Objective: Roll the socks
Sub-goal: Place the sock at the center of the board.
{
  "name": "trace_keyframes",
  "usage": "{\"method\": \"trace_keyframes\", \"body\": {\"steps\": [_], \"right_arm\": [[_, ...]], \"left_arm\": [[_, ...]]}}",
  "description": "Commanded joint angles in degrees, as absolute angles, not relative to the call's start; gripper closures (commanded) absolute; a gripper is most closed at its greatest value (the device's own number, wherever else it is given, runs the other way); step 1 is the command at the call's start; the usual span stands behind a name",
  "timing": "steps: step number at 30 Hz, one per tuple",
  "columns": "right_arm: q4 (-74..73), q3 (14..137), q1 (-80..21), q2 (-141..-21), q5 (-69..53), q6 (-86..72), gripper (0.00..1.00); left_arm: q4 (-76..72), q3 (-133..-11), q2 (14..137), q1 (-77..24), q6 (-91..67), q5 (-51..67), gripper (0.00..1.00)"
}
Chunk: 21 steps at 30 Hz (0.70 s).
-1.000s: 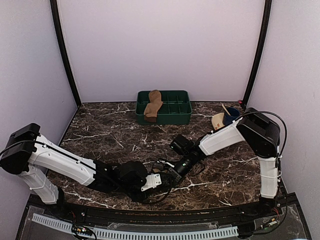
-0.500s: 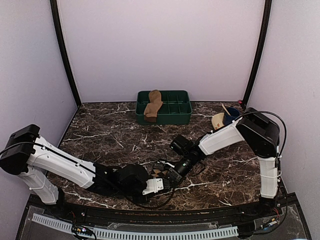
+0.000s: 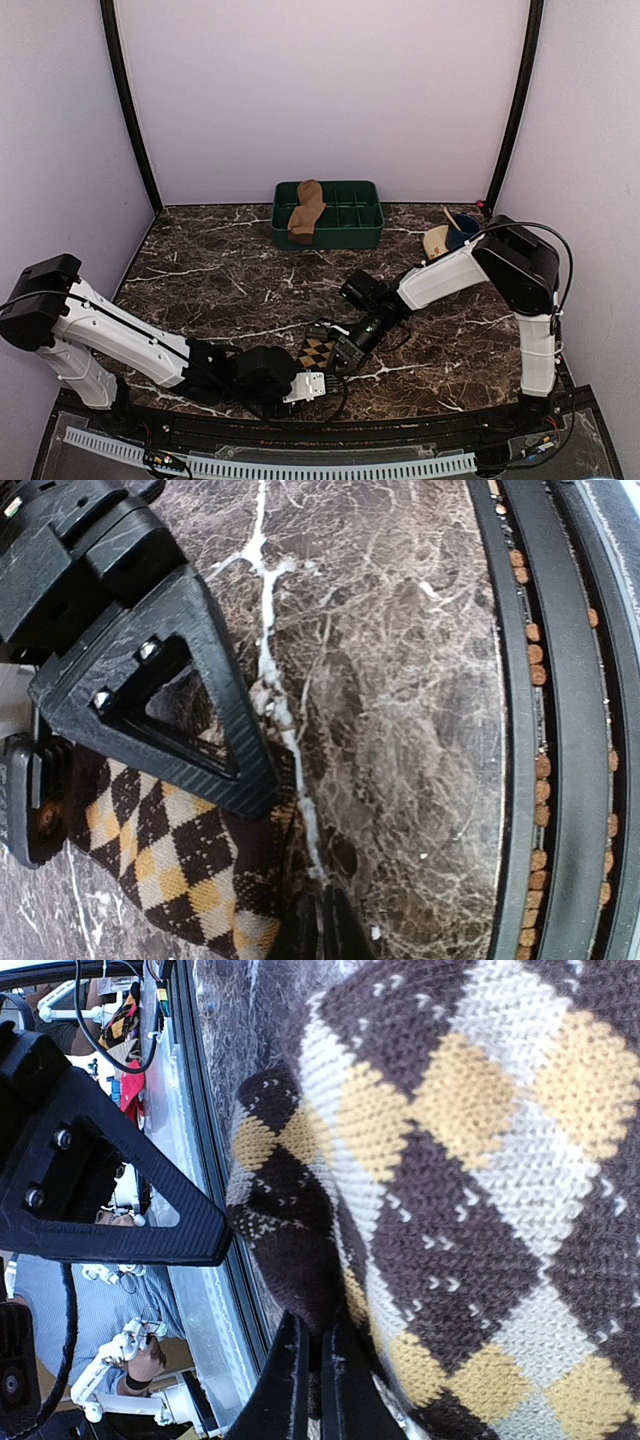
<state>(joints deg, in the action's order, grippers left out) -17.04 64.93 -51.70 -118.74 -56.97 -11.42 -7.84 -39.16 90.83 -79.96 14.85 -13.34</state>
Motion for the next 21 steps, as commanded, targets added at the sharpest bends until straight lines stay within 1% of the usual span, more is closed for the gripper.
{"method": "trace_keyframes", "body": {"steps": [1,6,10,21], "right_arm": [[-19.5,65.0,-51.3,-120.7,-55.3,-11.1,1.00],[-19.5,64.9,-51.3,-120.7,-55.4,-11.1,1.00],[-19.7,65.1,-51.3,-120.8,-55.4,-10.9,1.00],[-19.5,64.8,-51.4,-120.8,-55.5,-11.0,1.00]], "left_arm": [[-8.7,-39.5,91.4,-80.5,15.7,-17.6,0.92],[-8.7,-40.0,93.3,-80.5,15.9,-20.7,0.90],[-7.9,-40.6,94.8,-80.5,15.1,-21.0,0.88],[-9.5,-39.9,93.1,-80.7,15.8,-24.0,0.83]]}}
